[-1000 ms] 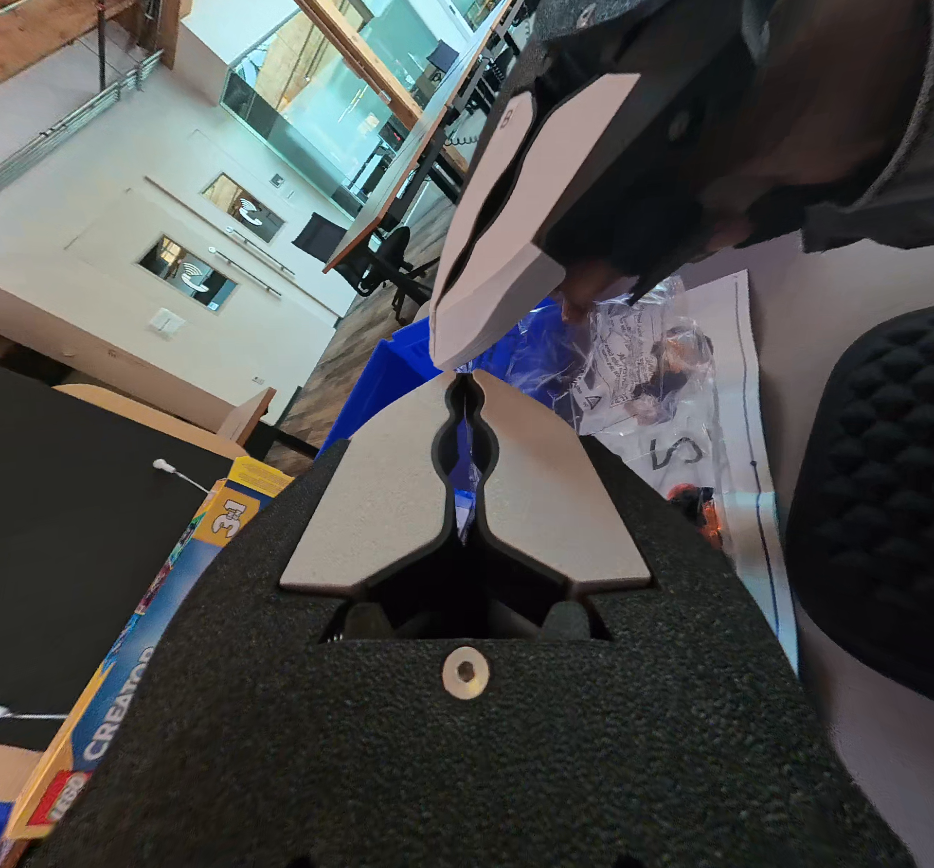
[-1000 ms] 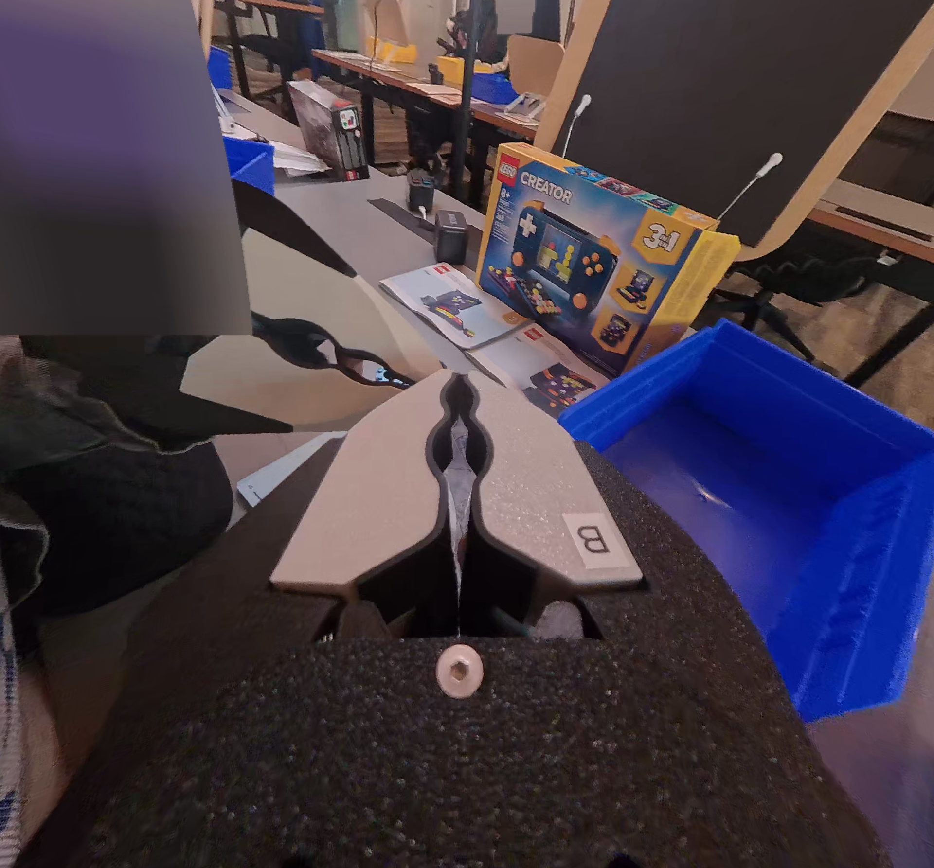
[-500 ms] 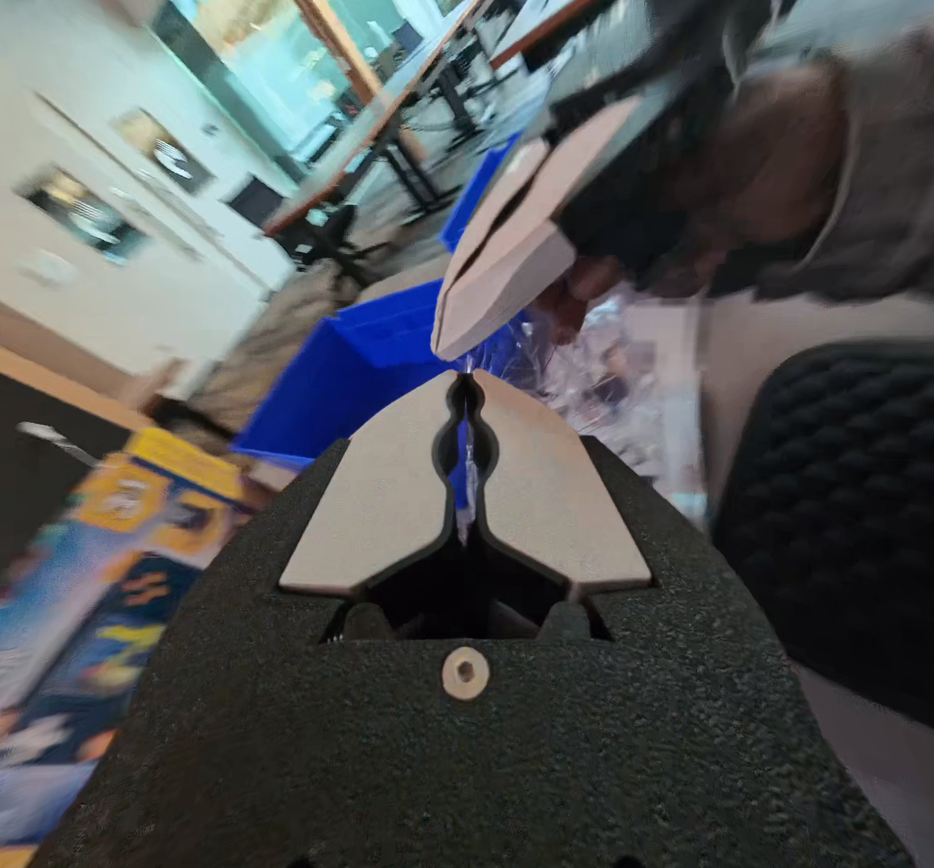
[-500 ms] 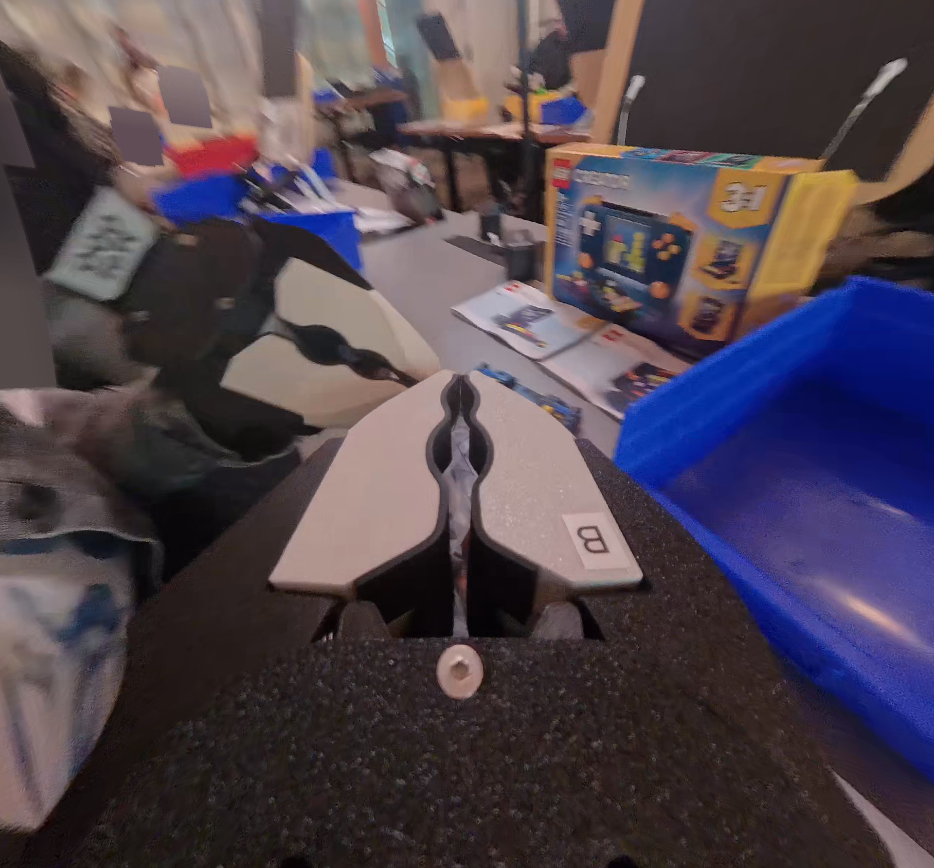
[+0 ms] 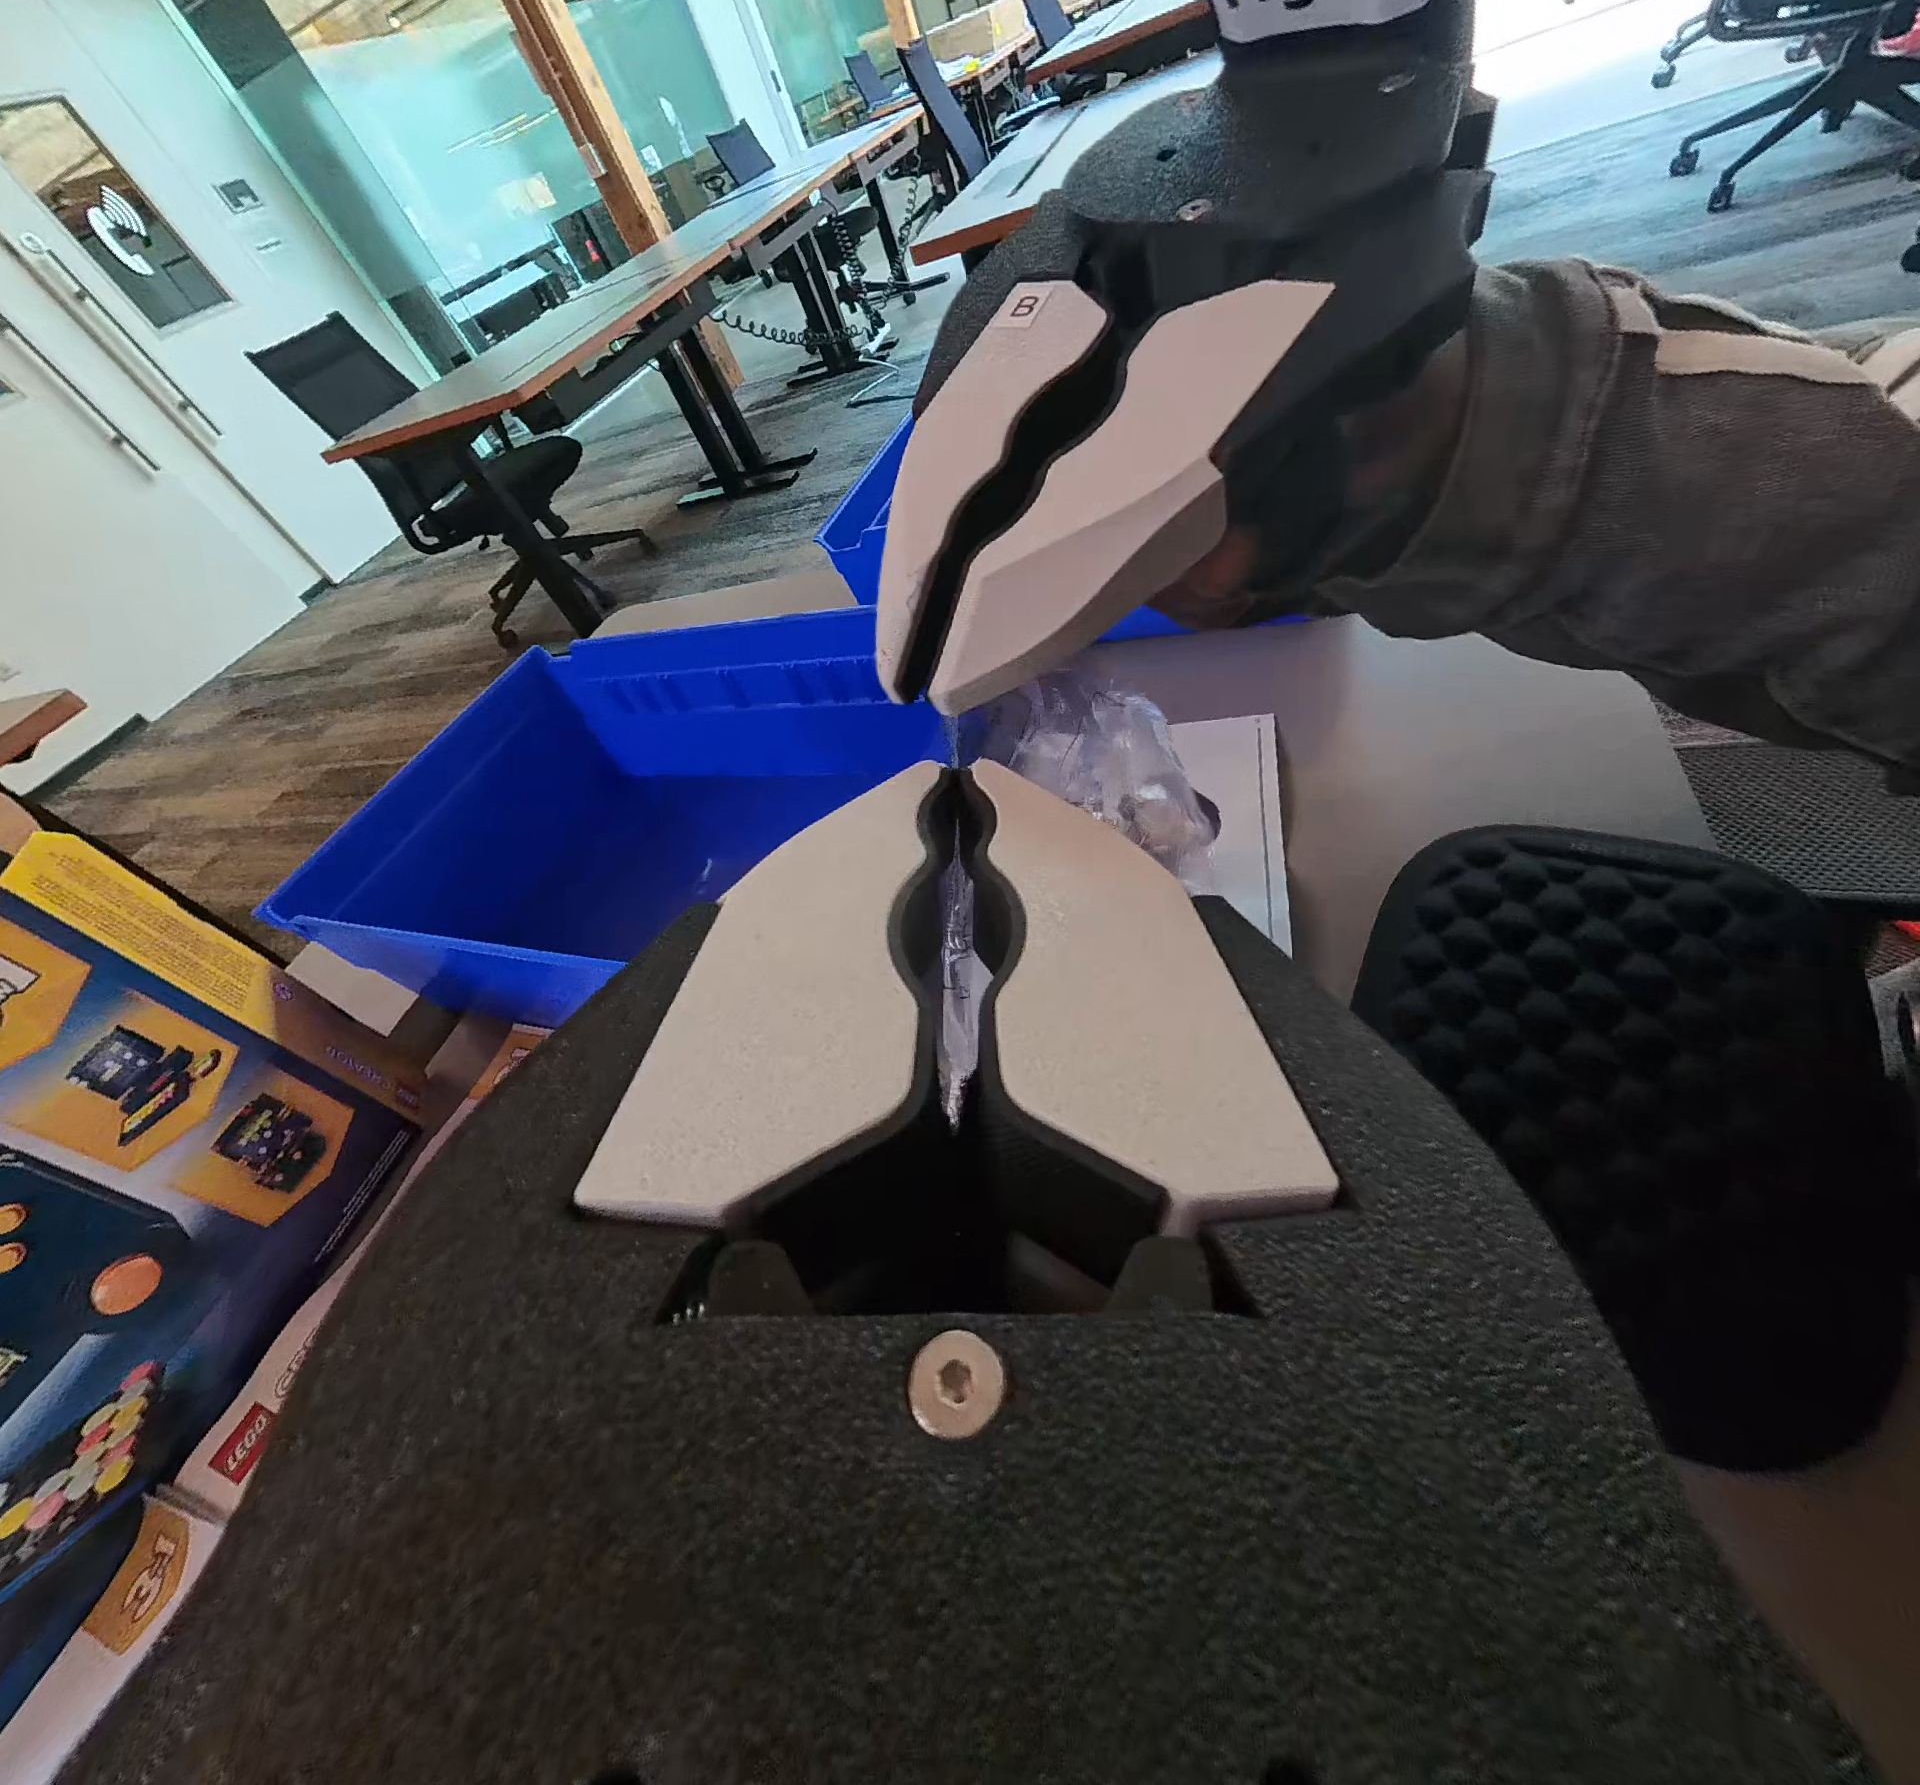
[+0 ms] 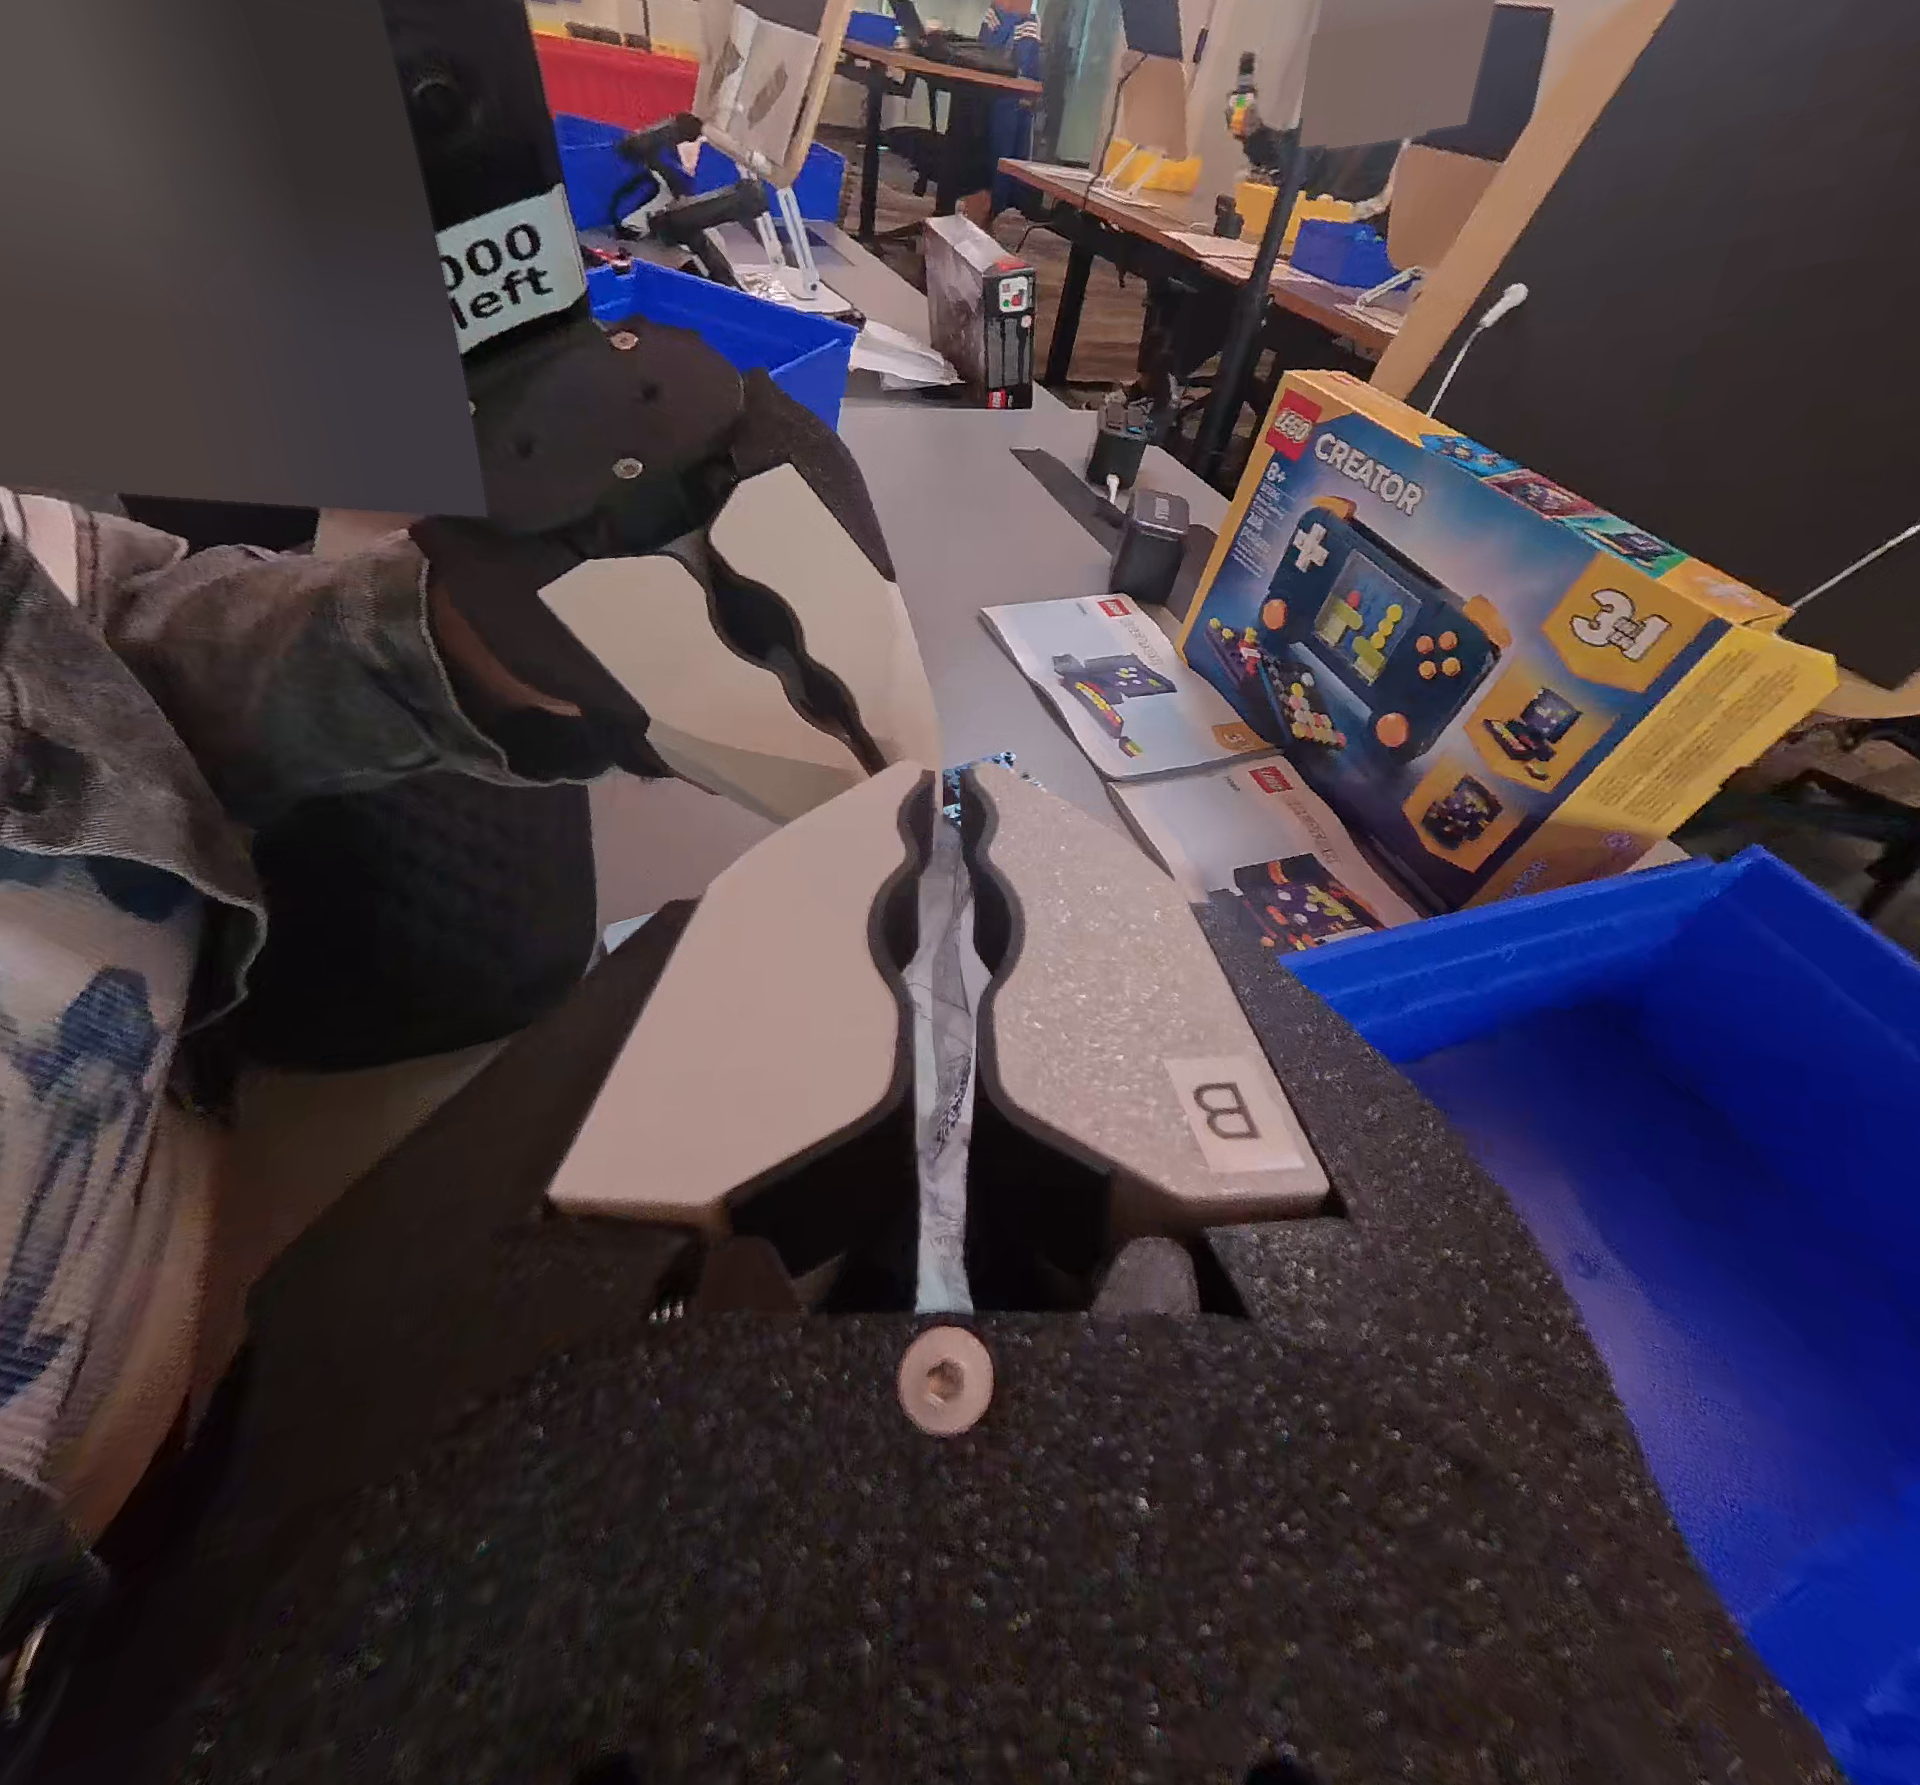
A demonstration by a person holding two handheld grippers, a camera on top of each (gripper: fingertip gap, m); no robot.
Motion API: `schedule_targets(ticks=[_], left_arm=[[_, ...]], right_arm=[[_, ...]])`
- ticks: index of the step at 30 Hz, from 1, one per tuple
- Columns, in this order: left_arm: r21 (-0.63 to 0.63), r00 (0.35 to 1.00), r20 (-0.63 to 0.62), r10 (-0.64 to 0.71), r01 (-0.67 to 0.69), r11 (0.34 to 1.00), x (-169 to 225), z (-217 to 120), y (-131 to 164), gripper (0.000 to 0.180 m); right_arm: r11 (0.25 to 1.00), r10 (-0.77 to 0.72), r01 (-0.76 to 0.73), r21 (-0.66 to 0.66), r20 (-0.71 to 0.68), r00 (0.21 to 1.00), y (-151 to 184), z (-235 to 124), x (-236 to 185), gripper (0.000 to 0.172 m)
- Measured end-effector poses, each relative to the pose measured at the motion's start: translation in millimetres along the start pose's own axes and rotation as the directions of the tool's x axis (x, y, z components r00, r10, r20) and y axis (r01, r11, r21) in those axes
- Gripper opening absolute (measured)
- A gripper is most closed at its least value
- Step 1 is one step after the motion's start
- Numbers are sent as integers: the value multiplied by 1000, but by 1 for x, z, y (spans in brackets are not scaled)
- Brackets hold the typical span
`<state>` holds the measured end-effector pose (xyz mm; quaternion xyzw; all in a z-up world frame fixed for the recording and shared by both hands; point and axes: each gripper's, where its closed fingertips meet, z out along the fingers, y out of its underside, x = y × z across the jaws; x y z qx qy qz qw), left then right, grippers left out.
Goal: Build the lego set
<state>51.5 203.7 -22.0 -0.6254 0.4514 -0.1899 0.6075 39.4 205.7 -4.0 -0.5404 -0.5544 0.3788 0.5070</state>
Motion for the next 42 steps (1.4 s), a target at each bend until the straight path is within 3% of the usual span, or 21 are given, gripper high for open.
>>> schedule_targets(ticks=[4, 7, 13, 16, 17, 20, 23, 25, 27, 29, 32, 33, 34, 35, 36, 37, 38, 39, 42], left_arm=[[0, 1000, -2, 3, -3, 1000, 0, 0, 1, 0], [7, 1000, -9, 5, -5, 1000, 1, -1, 0, 0], [12, 1000, -10, 10, -10, 1000, 2, 0, 0, 0], [32, 999, 22, 43, -44, 999, -1, 0, -3, 13], [36, 998, -8, 62, -62, 997, 4, 0, -4, 0], [29, 997, 10, 81, -82, 996, 5, 2, -4, 0], [-4, 975, 120, 189, -189, 982, 0, 3, -4, 0], [-86, 910, 214, 356, -345, 934, 1, 5, -2, 0], [-150, 866, 250, 433, -407, 901, 4, 8, 2, 0], [-130, 890, 231, 393, -372, 919, 6, 9, 7, 0], [-173, 848, 233, 476, -445, 878, 9, 10, 9, 0], [-133, 854, 188, 484, -466, 874, 21, 13, 6, 0], [1, 877, 99, 470, -473, 881, 51, 16, -7, 0], [-21, 858, 105, 502, -503, 864, 58, 19, -8, 0], [-113, 792, 194, 578, -567, 816, 38, 17, -2, 0], [-150, 819, 232, 524, -502, 852, 15, 10, 5, 0], [-107, 894, 224, 388, -374, 921, 1, 1, 7, 0], [-51, 926, 221, 307, -303, 951, -6, -7, 4, 0], [-49, 920, 234, 315, -313, 949, -7, -10, 4, 0]], right_arm=[[999, -22, 23, -45, 30, 999, 5, 3, -5, 13], [999, -27, 28, -29, 24, 999, 3, 3, -5, 0], [999, -33, 34, -33, 30, 999, 4, 1, -6, 0], [1000, -16, 17, -18, 53, 998, 3, 0, -10, 0], [1000, -13, 14, -12, 45, 999, 3, 0, -9, 0], [1000, -5, 6, -5, 31, 1000, 3, -1, -8, 0], [1000, 15, -15, 5, -50, 999, 4, 0, -1, 0], [999, 39, -39, 4, -123, 992, 6, -1, 3, 0], [999, 25, -30, -21, -192, 981, 12, -1, 6, 0], [998, 8, -23, -58, -236, 972, 18, -1, 7, 0], [994, -31, -1, -109, -286, 958, 22, 0, 11, 0], [987, -66, 9, -158, -355, 932, 28, -1, 21, 0], [965, -153, 25, -260, -482, 863, 42, -9, 45, 0], [964, -148, 16, -265, -487, 861, 47, -11, 52, 0], [992, -7, -44, -115, -406, 914, 33, -9, 43, 0], [995, 99, -101, 12, -332, 938, 17, -13, 36, 0], [993, 118, -109, 45, -337, 934, 11, -22, 40, 0], [996, 91, -89, 22, -378, 921, 14, -29, 47, 0], [991, 129, -109, 81, -308, 943, 10, -31, 44, 0]])
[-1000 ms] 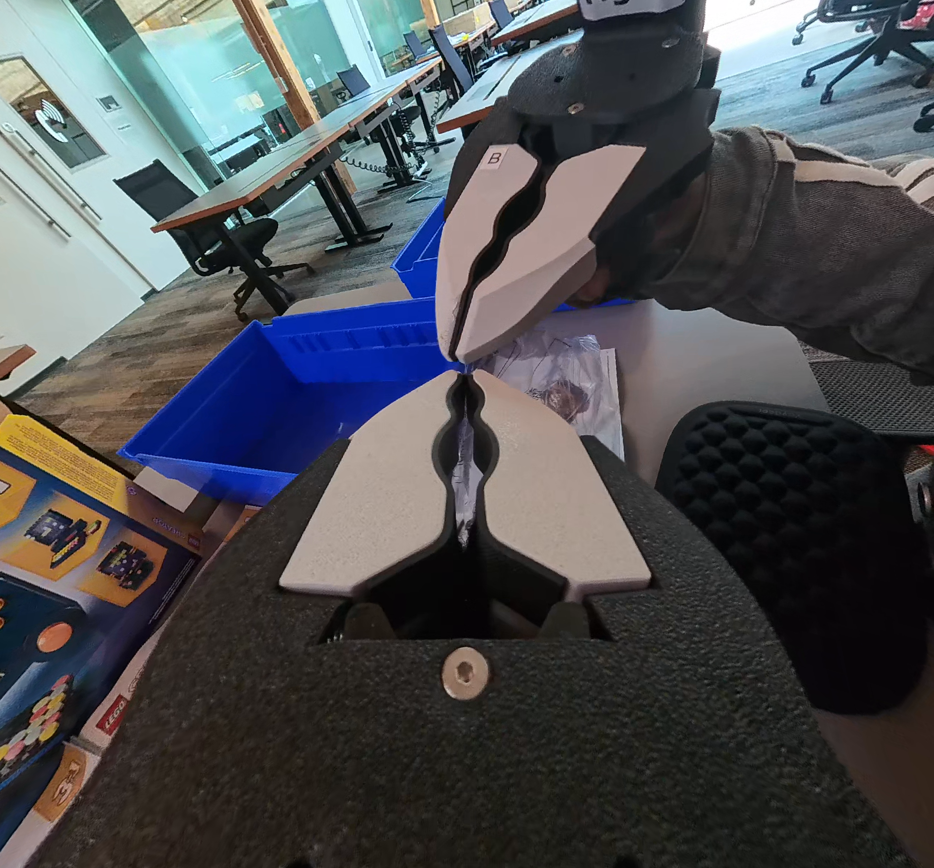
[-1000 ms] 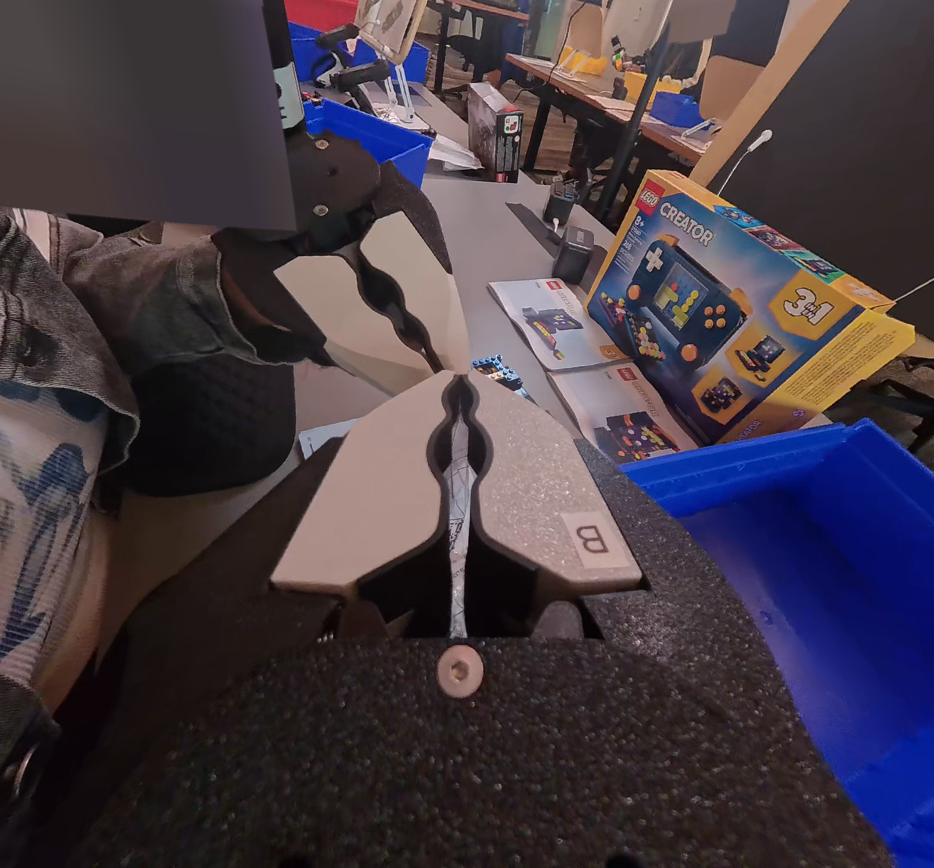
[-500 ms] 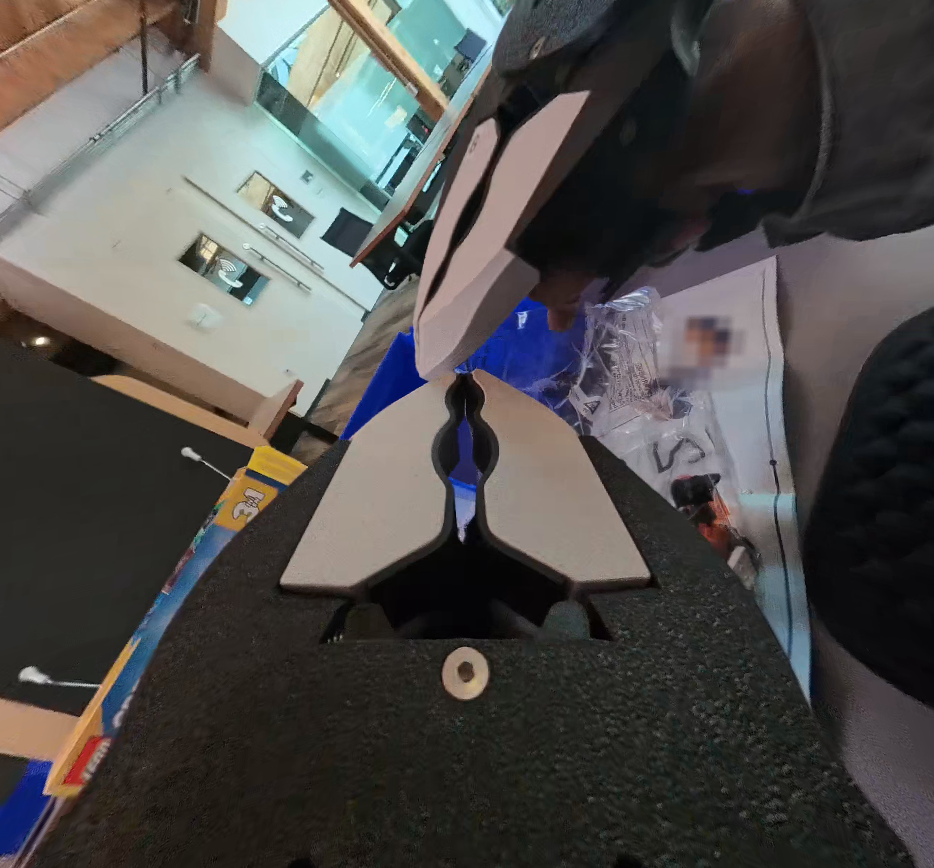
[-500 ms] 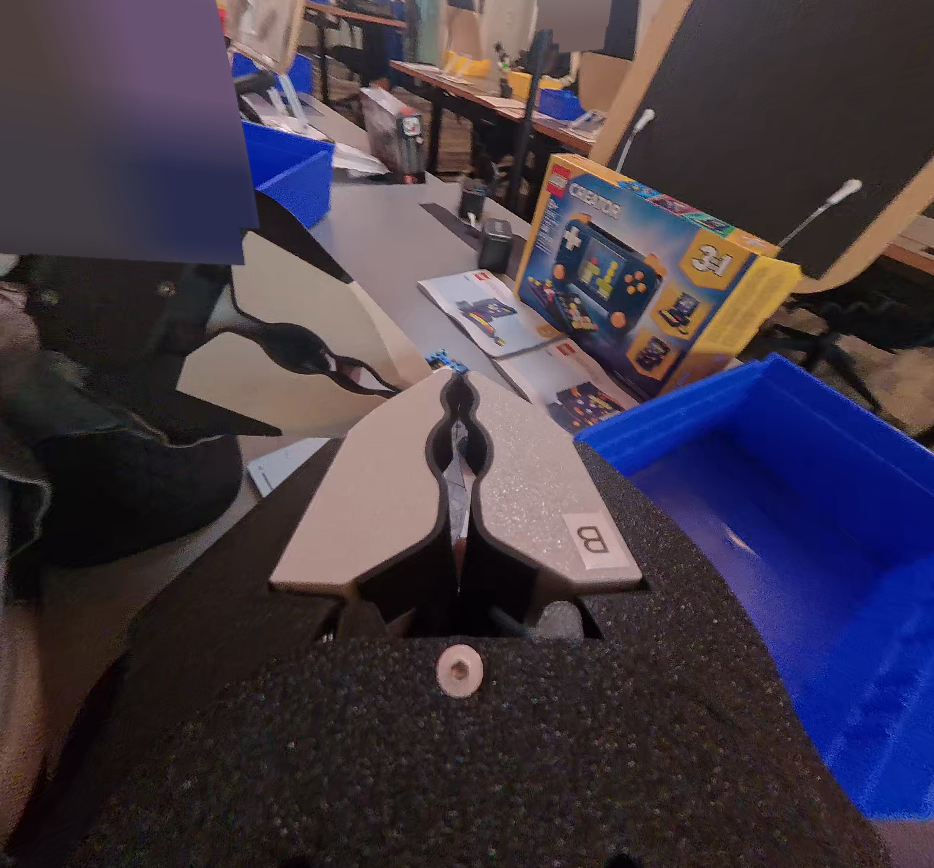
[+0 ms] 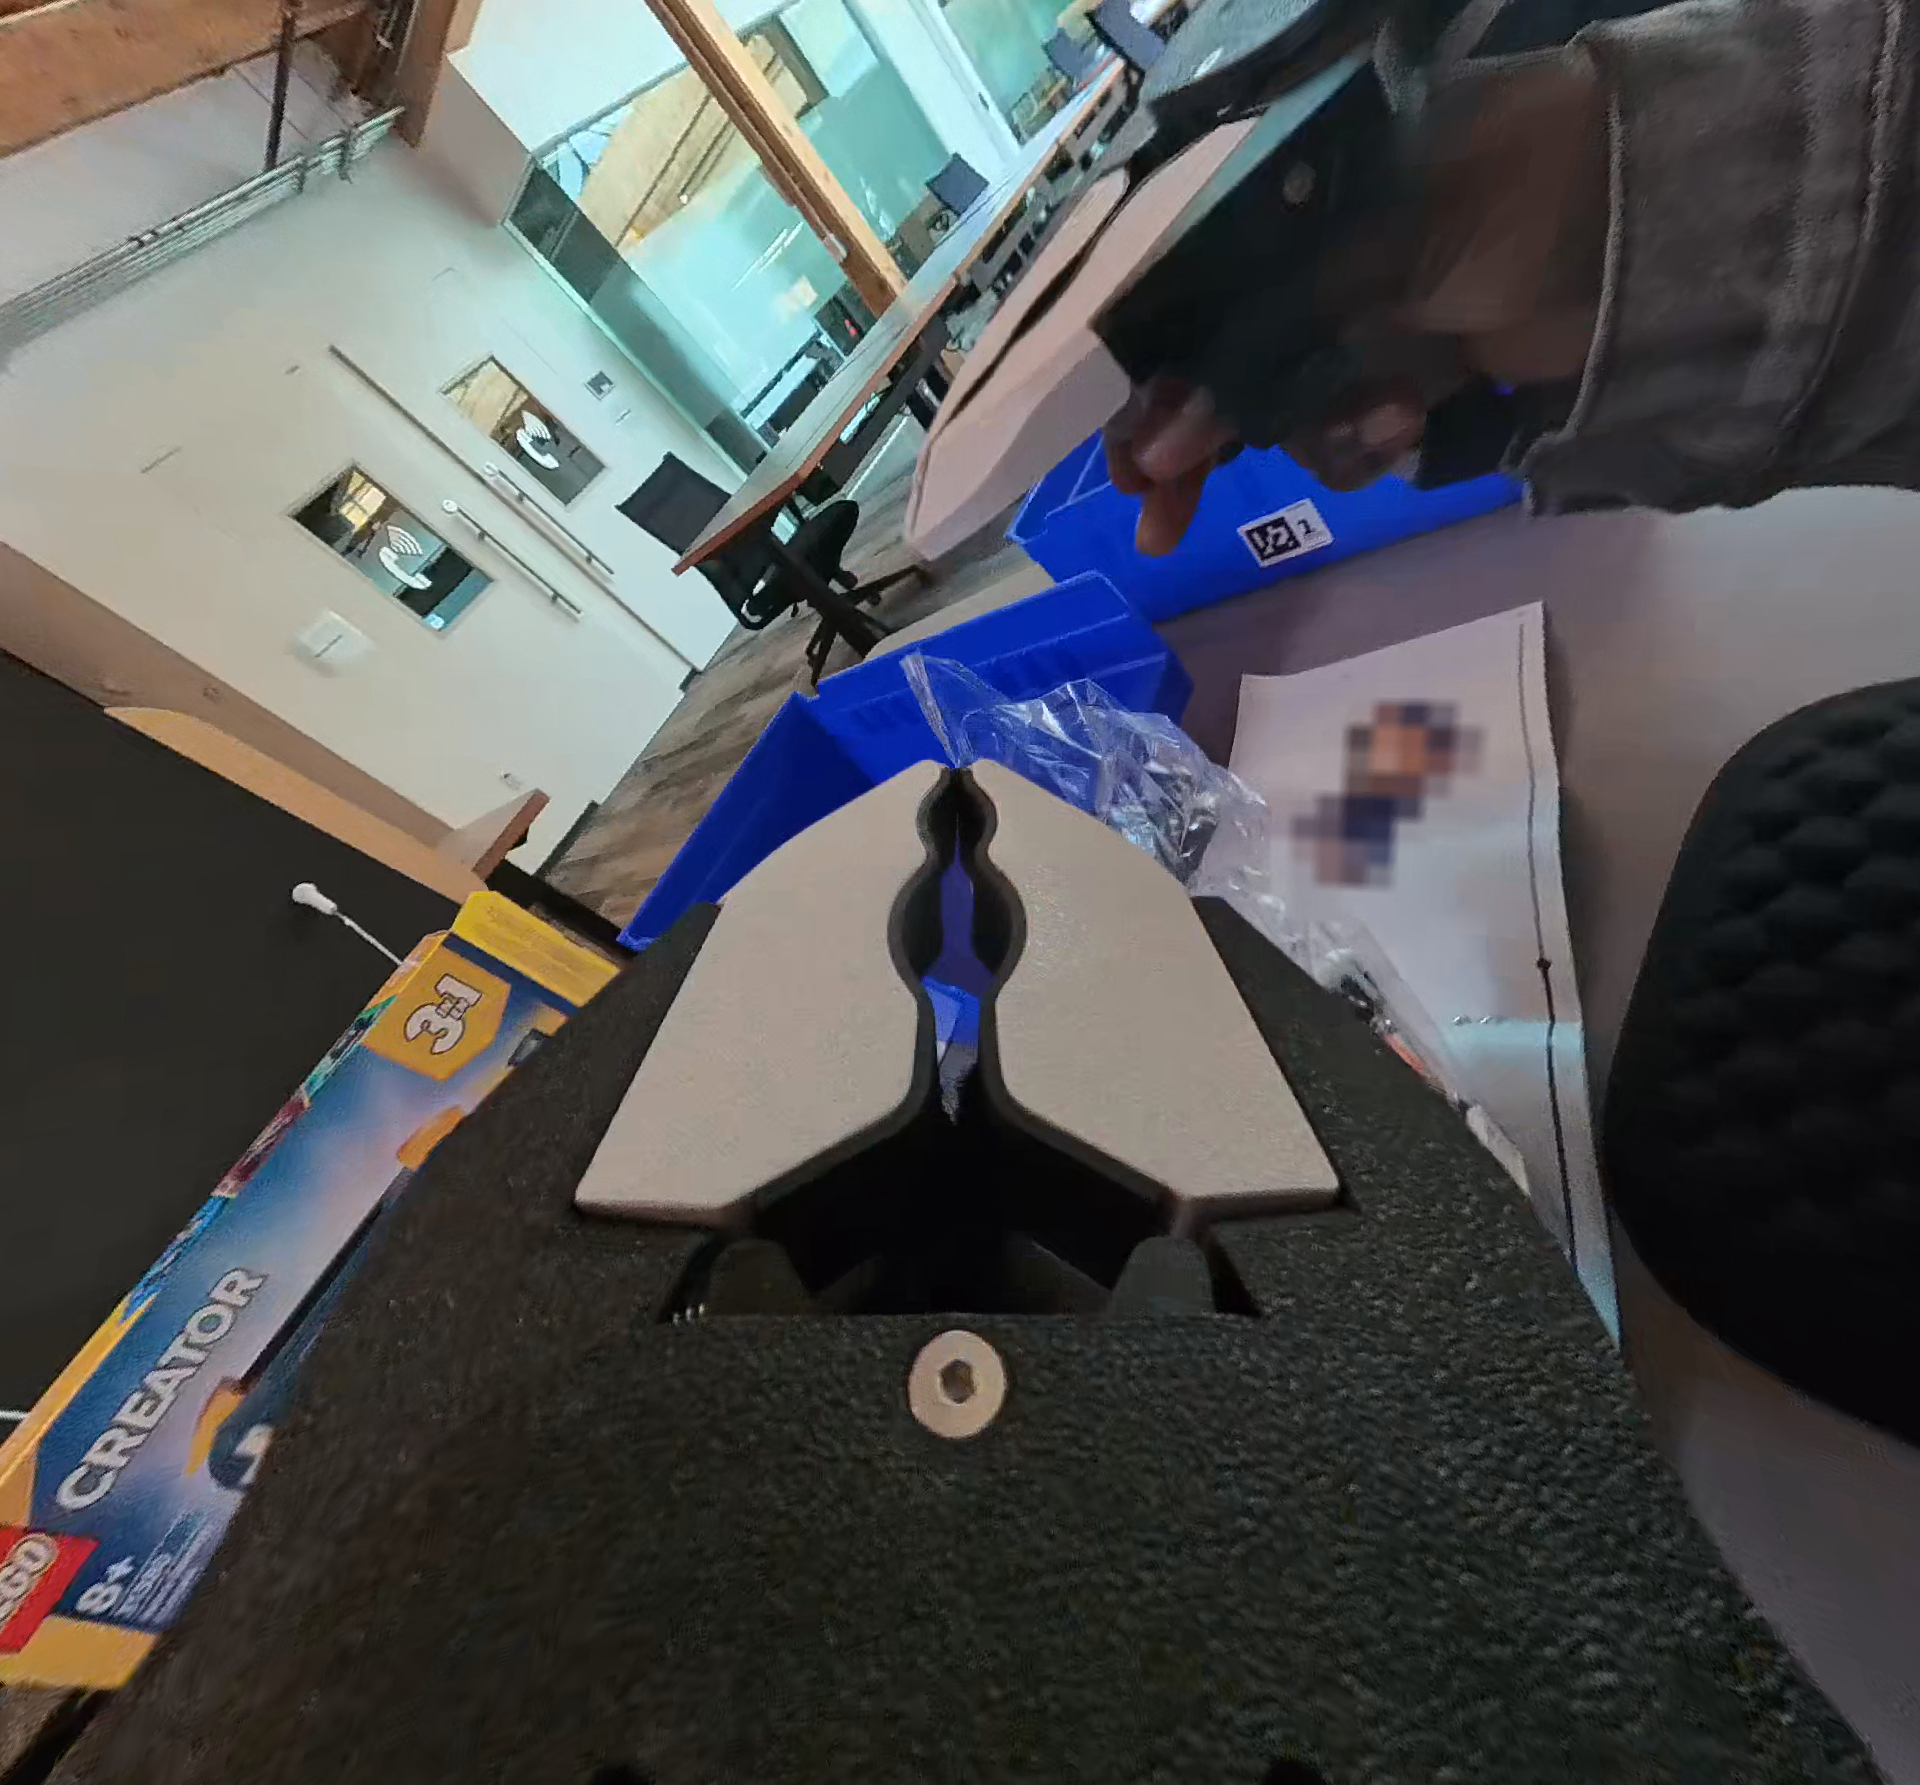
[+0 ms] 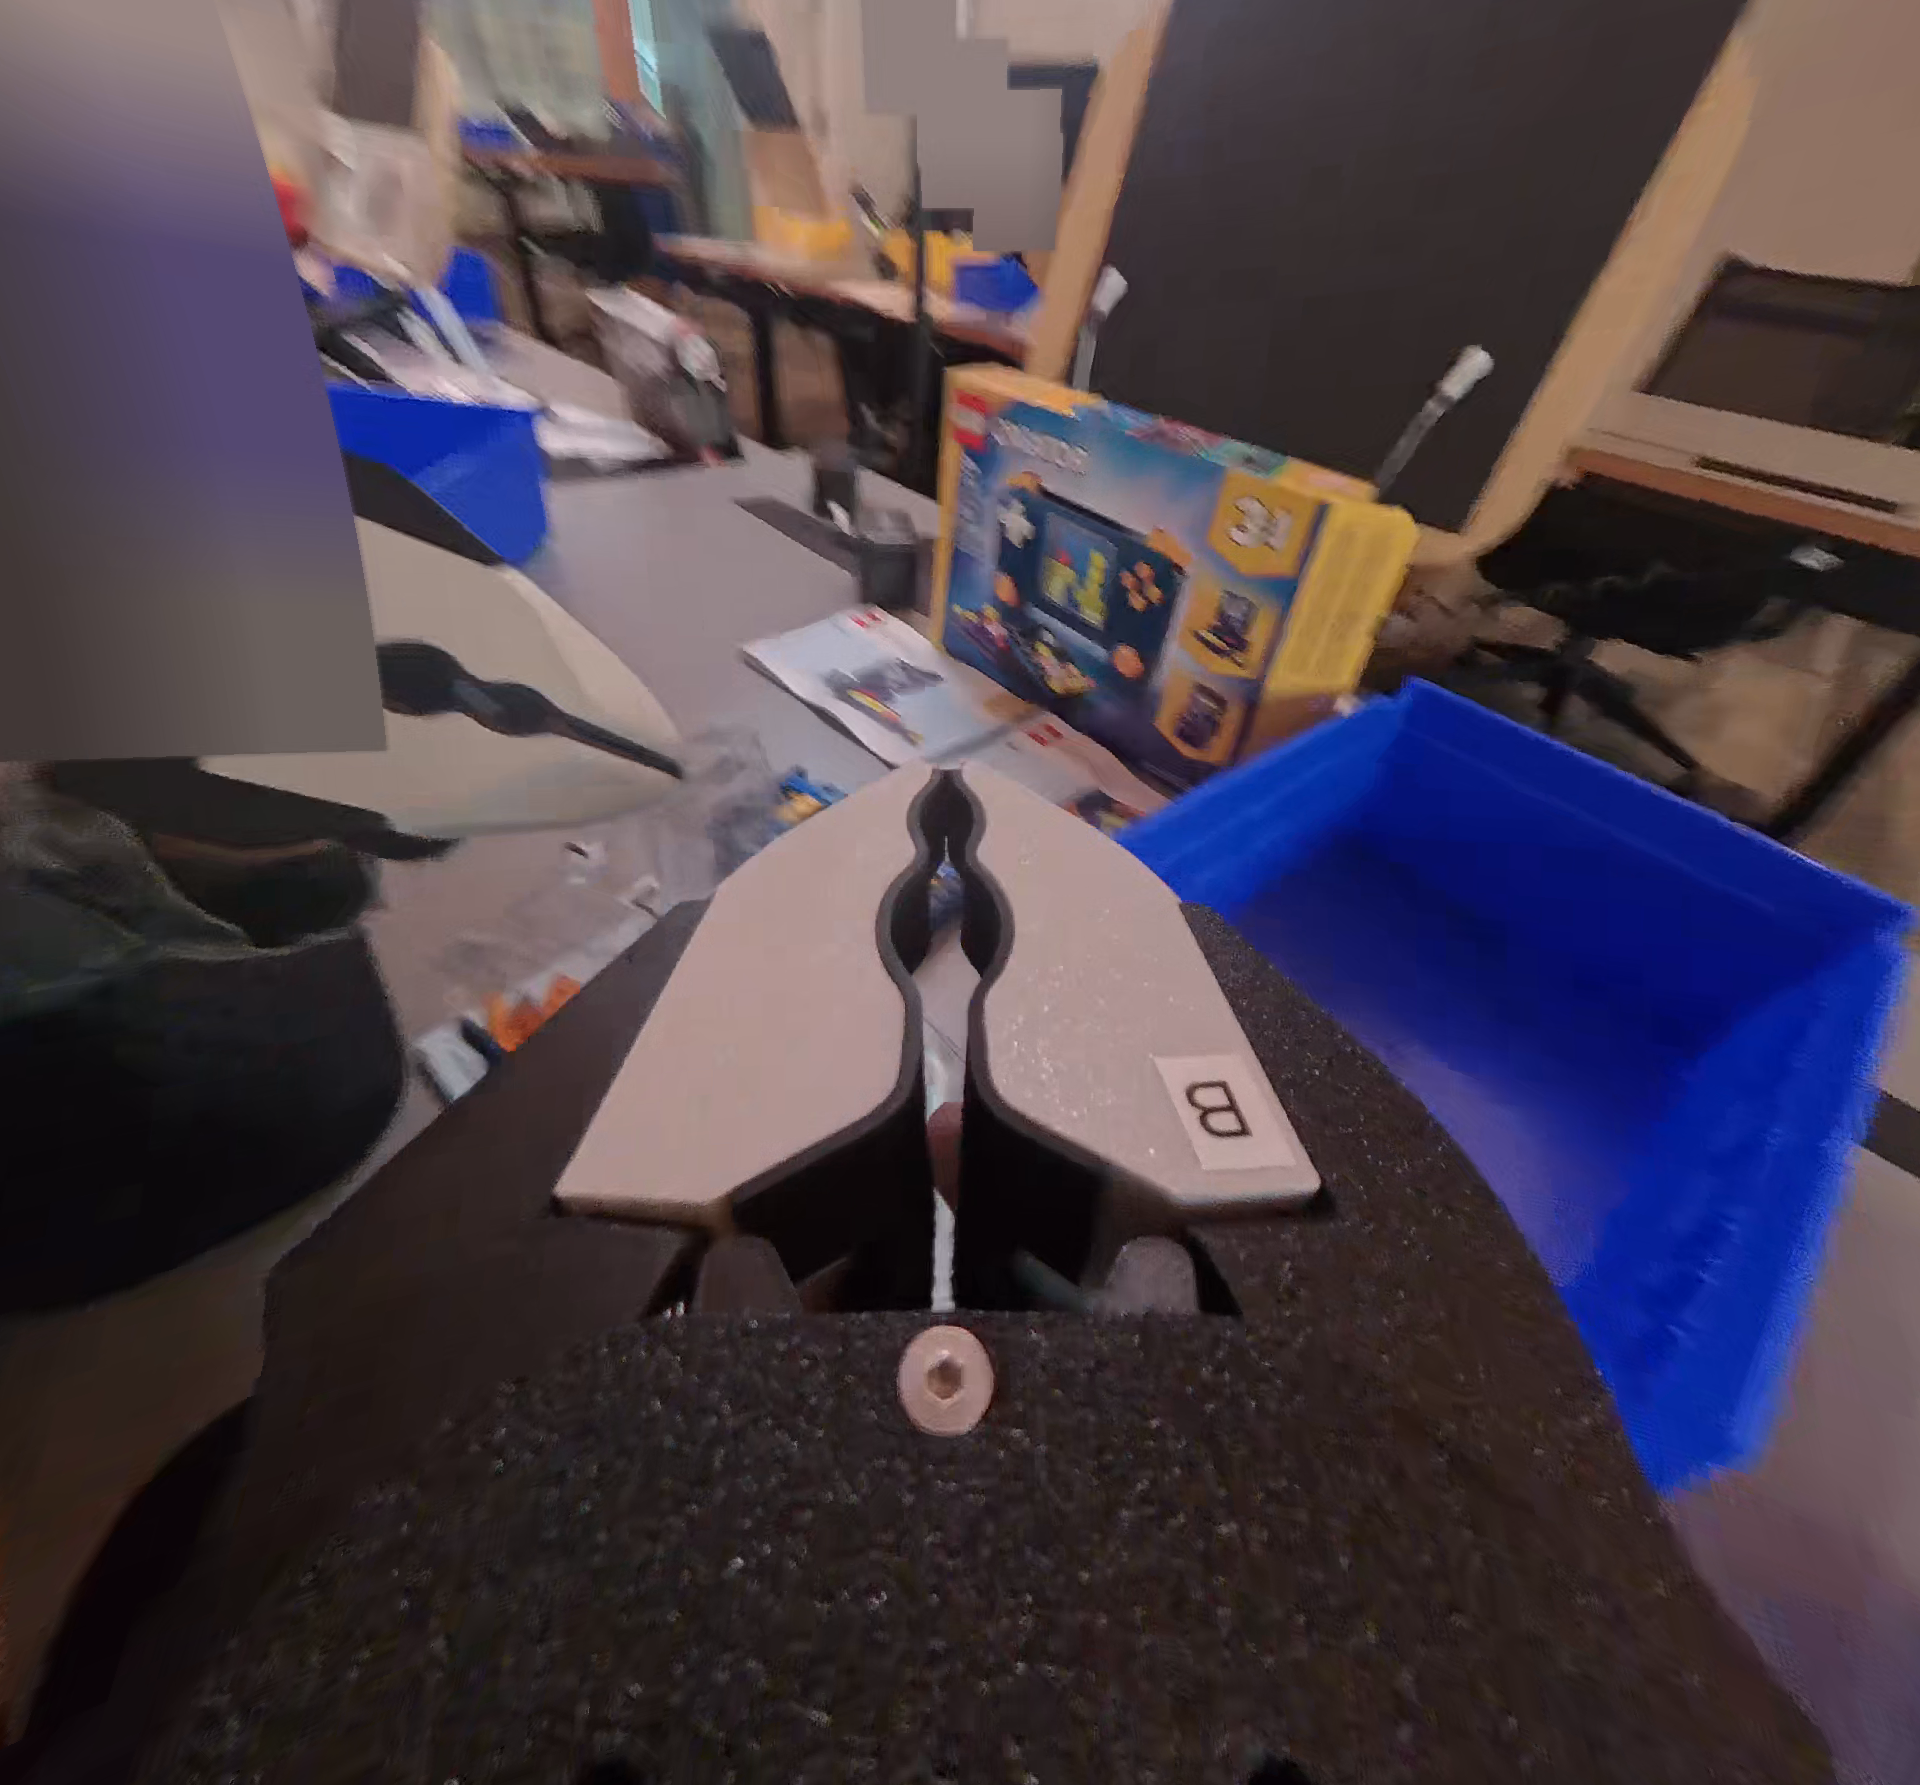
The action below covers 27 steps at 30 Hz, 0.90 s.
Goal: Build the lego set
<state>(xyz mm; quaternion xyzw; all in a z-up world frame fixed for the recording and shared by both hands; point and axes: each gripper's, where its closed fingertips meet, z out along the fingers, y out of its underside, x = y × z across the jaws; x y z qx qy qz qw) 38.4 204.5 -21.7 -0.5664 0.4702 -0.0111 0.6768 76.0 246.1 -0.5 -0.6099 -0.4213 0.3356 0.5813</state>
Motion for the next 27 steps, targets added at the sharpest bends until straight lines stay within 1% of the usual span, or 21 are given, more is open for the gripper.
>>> schedule_targets(ticks=[1, 3, 4, 6, 8, 11, 14, 15, 18, 20, 22, 24, 27], left_arm=[[18, 1000, -4, -22, 22, 1000, 1, 1, -2, 0], [36, 997, -17, -81, 81, 996, 0, 1, -2, 0], [45, 994, -25, -103, 104, 994, -1, 1, -3, 0], [55, 989, -52, -142, 145, 988, 0, 0, -2, 0], [68, 980, -86, -179, 185, 980, 1, -1, -5, 0], [85, 964, -143, -226, 240, 967, 5, -1, -8, 0], [88, 954, -179, -240, 259, 962, 8, -1, -11, 0], [87, 953, -187, -239, 258, 962, 8, -1, -11, 0], [81, 952, -197, -235, 255, 964, 9, -1, -11, 0], [82, 950, -200, -239, 260, 962, 9, 0, -12, 0], [80, 947, -207, -245, 266, 961, 9, 1, -11, 0], [81, 948, -211, -239, 260, 962, 10, 1, -12, 0], [75, 954, -209, -216, 236, 969, 12, 2, -12, 0]], right_arm=[[999, 20, -22, 43, 51, 998, -5, 0, -6, 0], [998, 16, -25, 55, 157, 987, -6, 0, -19, 1], [998, 22, -32, 52, 183, 983, -6, 1, -24, 29], [1000, -19, 16, 11, 266, 964, -1, 3, -37, 41], [992, -118, 123, -1, 293, 949, 2, 7, -45, 42], [965, -248, 264, 10, 376, 893, 0, 11, -59, 32], [931, -323, 366, -5, 456, 829, -1, 13, -66, 12], [919, -337, 394, -20, 481, 809, 0, 13, -67, 9], [889, -369, 456, -51, 511, 777, 2, 14, -69, 12], [874, -380, 482, -66, 526, 761, 4, 13, -69, 6], [867, -386, 493, -71, 529, 756, 5, 12, -69, 5], [868, -386, 491, -72, 523, 760, 5, 13, -67, 0], [868, -378, 491, -80, 536, 755, 7, 12, -67, 0]])
